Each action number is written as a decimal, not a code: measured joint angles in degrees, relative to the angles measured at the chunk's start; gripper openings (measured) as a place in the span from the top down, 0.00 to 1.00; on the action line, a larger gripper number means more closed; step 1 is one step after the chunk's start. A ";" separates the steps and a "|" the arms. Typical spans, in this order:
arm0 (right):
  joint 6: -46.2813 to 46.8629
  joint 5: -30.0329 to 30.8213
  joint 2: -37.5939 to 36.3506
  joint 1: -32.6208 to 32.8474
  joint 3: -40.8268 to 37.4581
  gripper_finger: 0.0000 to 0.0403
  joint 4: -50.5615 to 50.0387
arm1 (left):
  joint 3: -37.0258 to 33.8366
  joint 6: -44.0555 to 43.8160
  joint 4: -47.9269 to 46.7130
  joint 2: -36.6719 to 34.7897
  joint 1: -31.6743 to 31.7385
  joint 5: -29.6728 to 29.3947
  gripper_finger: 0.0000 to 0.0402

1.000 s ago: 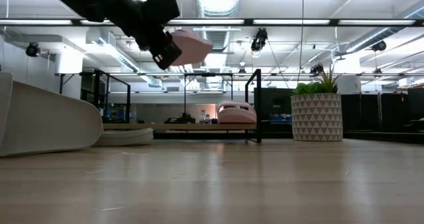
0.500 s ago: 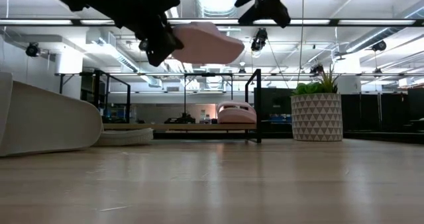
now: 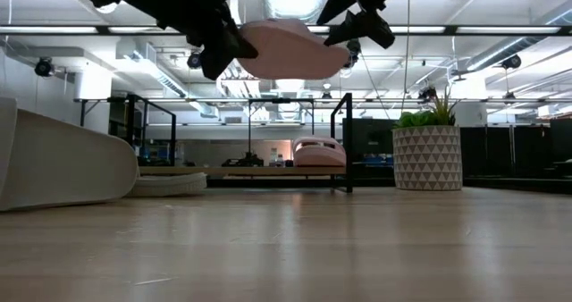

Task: Pick and place slides into the shelf
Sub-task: Put the pink slide on the shelf

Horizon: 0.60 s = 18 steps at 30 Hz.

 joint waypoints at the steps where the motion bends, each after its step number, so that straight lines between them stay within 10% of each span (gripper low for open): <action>1: -0.31 -0.01 0.02 -0.18 0.00 0.45 -0.81 | 0.19 -0.01 0.01 0.00 -0.01 -0.03 0.97; 18: -0.35 0.41 -0.10 -1.59 -0.03 0.45 -2.74 | 1.82 2.59 0.30 -0.02 -0.55 6.65 0.97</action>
